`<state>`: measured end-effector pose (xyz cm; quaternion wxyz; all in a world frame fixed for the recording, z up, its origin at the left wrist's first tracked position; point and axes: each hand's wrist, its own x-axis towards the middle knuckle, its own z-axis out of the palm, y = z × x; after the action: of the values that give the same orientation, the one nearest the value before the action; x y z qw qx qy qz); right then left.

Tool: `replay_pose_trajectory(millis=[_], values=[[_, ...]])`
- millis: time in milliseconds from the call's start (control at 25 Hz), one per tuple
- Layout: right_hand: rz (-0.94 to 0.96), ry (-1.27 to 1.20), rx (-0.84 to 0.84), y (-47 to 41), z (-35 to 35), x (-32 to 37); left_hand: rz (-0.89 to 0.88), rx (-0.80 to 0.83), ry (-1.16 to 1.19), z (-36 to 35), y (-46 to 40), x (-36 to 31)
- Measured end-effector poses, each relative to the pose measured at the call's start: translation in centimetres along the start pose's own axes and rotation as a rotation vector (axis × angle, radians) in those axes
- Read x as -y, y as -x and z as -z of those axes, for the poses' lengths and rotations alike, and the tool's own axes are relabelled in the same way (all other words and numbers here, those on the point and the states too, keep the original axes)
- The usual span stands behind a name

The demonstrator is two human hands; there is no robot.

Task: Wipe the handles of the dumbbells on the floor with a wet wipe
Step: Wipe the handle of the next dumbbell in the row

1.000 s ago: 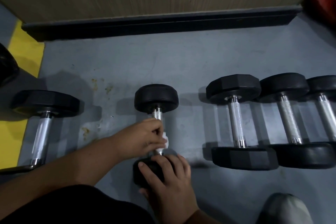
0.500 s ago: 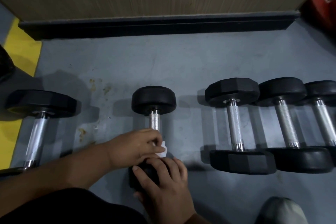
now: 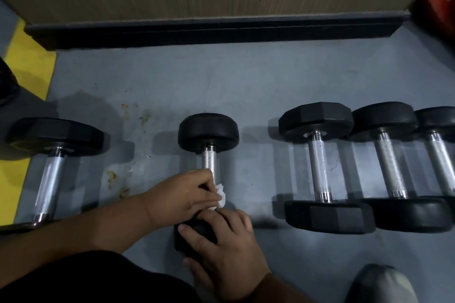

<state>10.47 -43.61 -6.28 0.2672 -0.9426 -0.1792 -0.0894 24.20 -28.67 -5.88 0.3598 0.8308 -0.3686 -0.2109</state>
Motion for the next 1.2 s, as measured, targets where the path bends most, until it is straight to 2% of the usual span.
replay_pose_trajectory(millis=[120,240,400,480,600,800,880,920,1000,1080,1200], values=[[0.015,0.013,0.008,0.4,-0.1,-0.5,-0.051,0.049,-0.025,0.5,-0.6,-0.1],[0.022,0.033,-0.001,0.3,-0.3,-0.4,-0.009,-0.076,-0.025,1.5,-1.9,0.5],[0.026,0.043,-0.003,0.1,-0.5,0.1,0.063,-0.126,0.039,0.6,-0.7,0.7],[0.036,0.05,-0.011,0.1,-0.6,0.1,0.073,-0.069,0.096,0.0,0.3,0.3],[0.026,0.041,-0.009,-0.1,-0.5,0.3,0.029,-0.018,0.047,0.2,0.2,0.0],[0.008,0.014,0.01,-0.9,-0.6,1.2,0.059,-0.128,-0.005,0.9,-1.3,1.2],[0.011,0.021,0.021,-1.1,-0.7,1.5,0.122,-0.139,0.133,0.6,-0.5,1.5],[0.014,0.027,0.027,-1.2,-0.7,1.6,0.198,-0.139,0.276,0.5,0.3,1.4],[0.01,0.025,0.044,-1.2,-0.5,1.8,0.34,-0.037,0.49,-0.2,1.3,1.2],[-0.002,0.021,0.058,-1.2,-0.5,1.9,0.3,0.058,0.409,0.1,0.9,1.4],[-0.014,0.018,0.056,-1.2,-0.8,2.0,0.106,-0.031,0.2,1.5,-1.1,1.3]])
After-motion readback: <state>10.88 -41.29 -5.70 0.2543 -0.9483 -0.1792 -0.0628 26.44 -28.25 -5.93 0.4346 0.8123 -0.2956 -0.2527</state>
